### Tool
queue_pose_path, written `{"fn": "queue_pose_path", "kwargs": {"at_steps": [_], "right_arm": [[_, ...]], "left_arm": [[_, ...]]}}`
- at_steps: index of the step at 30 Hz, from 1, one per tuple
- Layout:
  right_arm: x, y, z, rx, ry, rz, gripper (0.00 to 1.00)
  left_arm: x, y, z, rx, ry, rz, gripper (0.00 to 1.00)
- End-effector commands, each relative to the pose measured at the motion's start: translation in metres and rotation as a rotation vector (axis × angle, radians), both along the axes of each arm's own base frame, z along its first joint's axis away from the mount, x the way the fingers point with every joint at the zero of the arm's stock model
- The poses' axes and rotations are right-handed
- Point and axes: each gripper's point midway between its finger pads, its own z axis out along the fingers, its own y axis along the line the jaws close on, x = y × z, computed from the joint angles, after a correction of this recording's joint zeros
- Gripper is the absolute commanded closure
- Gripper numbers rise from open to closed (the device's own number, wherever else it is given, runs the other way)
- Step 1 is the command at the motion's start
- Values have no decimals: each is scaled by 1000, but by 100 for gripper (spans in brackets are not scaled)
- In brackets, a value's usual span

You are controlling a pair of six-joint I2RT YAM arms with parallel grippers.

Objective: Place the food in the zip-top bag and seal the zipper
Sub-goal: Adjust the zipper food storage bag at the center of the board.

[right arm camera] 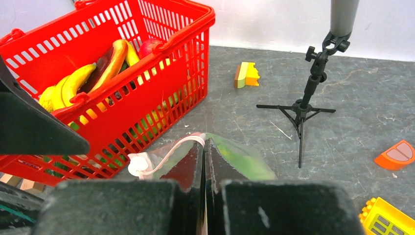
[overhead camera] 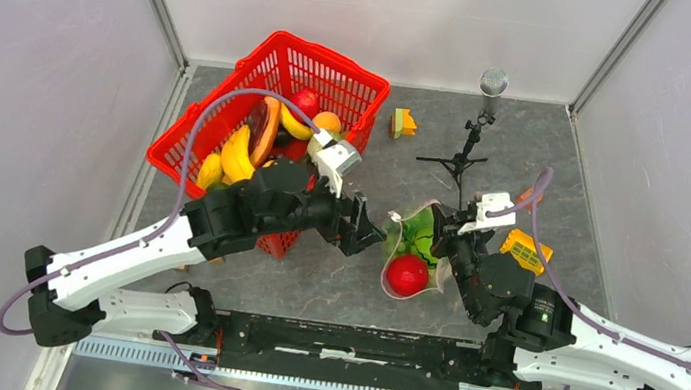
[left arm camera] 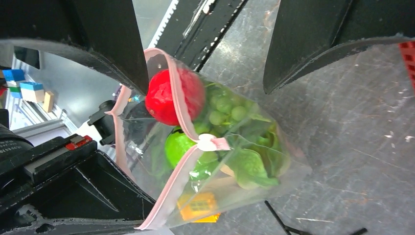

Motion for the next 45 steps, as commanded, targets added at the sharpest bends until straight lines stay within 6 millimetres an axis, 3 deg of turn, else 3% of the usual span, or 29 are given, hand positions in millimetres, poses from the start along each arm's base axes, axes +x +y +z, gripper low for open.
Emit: {"fn": "queue_pose_path", "kwargs": {"at_steps": [1,6,9,14,19,22,25,27,29,31,33,39,45], "right_arm": [[4,-3,25,129,-26,-30,100],[5,1,22,134,-21,-36,100],[6,2,21,136,-18,-37,100],[6,2,23,141,-19,-38,100],[8,1,25,136,-21,-48,100],[8,0,24,132,-21,-52,100],[7,2,22,131,-20,-40,100],[7,1,20,135,-18,-38,100],[7,1,20,137,-18,-36,100],[7,1,21,142,-17,-36,100],[7,1,22,147,-17,-34,100],[4,2,18,152,-17,-9,100],[-17,32,29,141,-80,253,88]], "left_arm": [[-8,-24,19,-102,74,10,9],[-7,-41,3,-118,129,98,9],[-2,-43,-11,-30,101,147,10],[3,-43,-43,77,80,209,20],[1,-44,-53,115,57,229,35],[0,-43,-56,125,51,229,53],[0,-45,-60,143,40,218,65],[0,-47,-65,161,41,211,65],[0,-47,-70,169,46,211,57],[1,-47,-72,176,43,216,56],[3,-45,-74,184,34,230,60],[14,-31,-66,200,-30,290,97],[25,-29,-32,184,-157,283,98]]}}
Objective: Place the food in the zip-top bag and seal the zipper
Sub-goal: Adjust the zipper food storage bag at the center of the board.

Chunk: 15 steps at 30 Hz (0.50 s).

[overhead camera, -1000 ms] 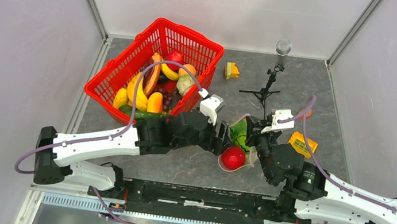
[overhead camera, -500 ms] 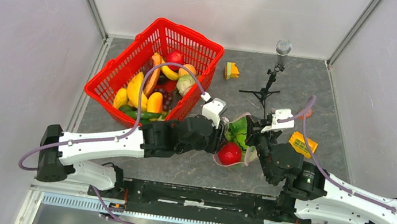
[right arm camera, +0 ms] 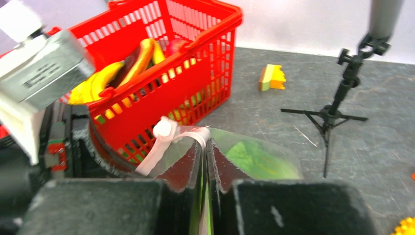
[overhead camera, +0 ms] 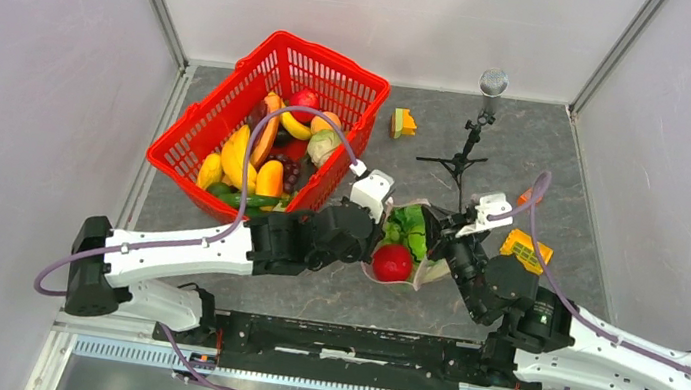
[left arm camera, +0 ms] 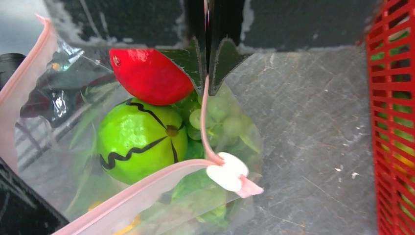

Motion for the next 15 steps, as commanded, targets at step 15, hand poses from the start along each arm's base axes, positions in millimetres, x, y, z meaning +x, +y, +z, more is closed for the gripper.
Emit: {"fn": "queue_pose_path", "kwargs": {"at_steps": [15], "right_arm": [[-53,12,77,143,-228,415,56]], "left_arm": [[29,-1,128,-141,-351,-180,98]]}}
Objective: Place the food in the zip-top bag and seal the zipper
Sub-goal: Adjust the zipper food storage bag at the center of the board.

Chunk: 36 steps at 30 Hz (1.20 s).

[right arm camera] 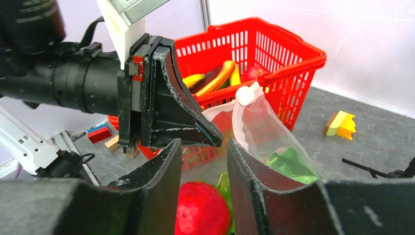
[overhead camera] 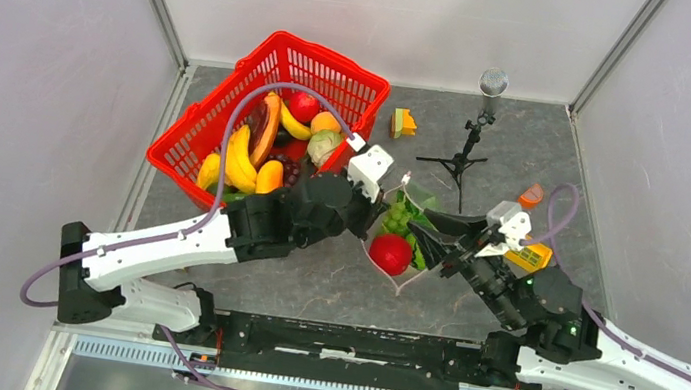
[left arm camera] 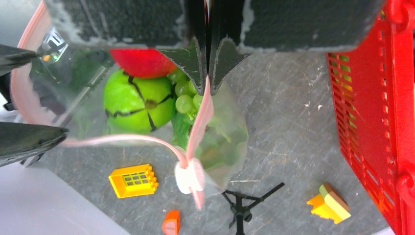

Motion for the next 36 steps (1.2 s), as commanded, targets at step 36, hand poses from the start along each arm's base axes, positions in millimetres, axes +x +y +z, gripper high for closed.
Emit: {"fn": "queue_pose_path", "kwargs": {"at_steps": [36], "right_arm": [[-9,1,-48,-564,-295,151,36]], "left_arm": [[-30,-29,88,-126,14,-790,98]]}}
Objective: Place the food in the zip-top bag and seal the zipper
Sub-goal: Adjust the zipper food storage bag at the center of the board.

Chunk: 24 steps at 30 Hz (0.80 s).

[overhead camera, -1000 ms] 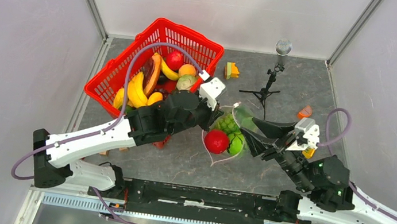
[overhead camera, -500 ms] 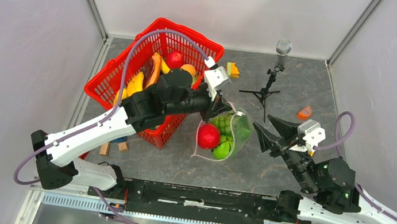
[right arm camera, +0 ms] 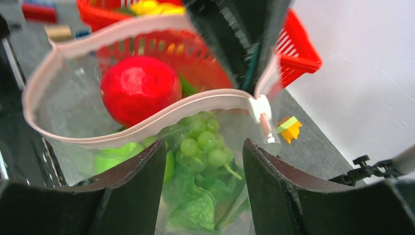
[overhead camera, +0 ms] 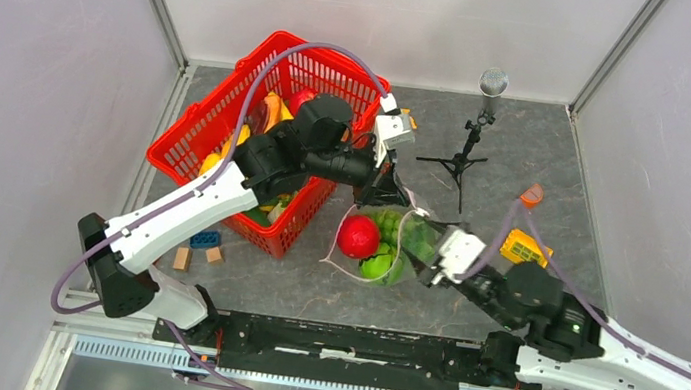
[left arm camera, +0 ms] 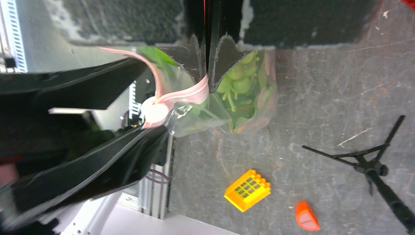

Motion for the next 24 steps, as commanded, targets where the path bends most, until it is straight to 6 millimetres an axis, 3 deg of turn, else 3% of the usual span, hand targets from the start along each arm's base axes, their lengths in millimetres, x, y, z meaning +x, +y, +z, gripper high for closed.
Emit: {"fn": "queue_pose_path", "kwargs": {"at_steps": [1,6,12,19,24], "right_arm": [[2,12,-20,-135,-59,39,35],[-4,11,-4,-61,-99,71,34],[-10,-12,25,74,-120,58,35],[6,-6,8,-90,-83,-15,35],[3,7,13,-117,-119,36,35]], "left_arm": [[-22,3,40,-85,-84,-149,98],[-31,13,37,-69,-117,-185,98],[-32,17,38,-74,-131,-196,98],[-38,19,38,-78,-121,-234,98],[-45,22,40,-79,-122,-265,98]]}}
